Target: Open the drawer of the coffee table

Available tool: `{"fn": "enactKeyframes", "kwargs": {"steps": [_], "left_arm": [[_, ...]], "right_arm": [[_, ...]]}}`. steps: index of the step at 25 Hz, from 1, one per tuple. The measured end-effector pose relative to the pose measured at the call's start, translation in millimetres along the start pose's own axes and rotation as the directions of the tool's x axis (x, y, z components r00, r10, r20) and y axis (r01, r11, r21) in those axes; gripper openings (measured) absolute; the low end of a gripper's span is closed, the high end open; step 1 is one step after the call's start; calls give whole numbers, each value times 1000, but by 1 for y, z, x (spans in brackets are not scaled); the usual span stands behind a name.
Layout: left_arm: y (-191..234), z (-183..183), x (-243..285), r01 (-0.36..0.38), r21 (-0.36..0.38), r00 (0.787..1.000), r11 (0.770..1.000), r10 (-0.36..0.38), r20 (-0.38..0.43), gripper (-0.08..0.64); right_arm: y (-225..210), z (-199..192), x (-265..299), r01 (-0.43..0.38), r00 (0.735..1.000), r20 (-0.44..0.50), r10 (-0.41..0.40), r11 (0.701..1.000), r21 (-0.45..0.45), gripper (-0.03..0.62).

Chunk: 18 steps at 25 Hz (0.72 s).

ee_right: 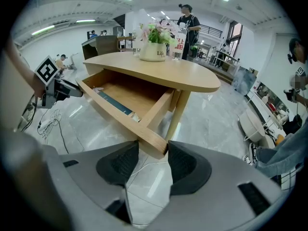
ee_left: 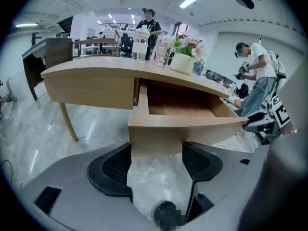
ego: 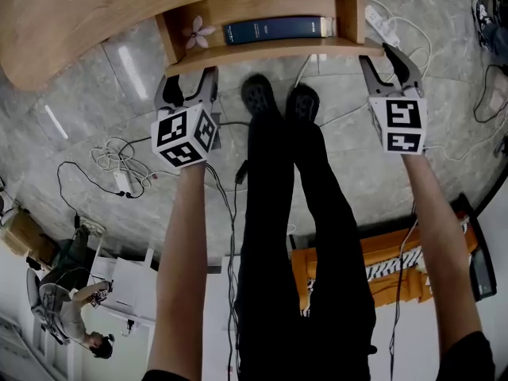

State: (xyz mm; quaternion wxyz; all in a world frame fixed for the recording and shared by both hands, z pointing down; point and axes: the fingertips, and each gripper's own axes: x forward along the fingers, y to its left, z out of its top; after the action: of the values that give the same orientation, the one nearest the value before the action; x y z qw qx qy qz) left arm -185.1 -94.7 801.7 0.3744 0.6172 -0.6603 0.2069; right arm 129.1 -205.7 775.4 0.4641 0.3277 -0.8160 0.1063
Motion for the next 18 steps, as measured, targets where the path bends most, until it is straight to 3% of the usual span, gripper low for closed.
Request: {"fn": "enactKeyframes", "kwargs": {"steps": [18], "left_arm": [[-2,-9,9,13,-4,1000,1000,-13,-25,336]], "right_arm": [[2,-8,7,17,1000,-14,-17,1000,7,192]]}}
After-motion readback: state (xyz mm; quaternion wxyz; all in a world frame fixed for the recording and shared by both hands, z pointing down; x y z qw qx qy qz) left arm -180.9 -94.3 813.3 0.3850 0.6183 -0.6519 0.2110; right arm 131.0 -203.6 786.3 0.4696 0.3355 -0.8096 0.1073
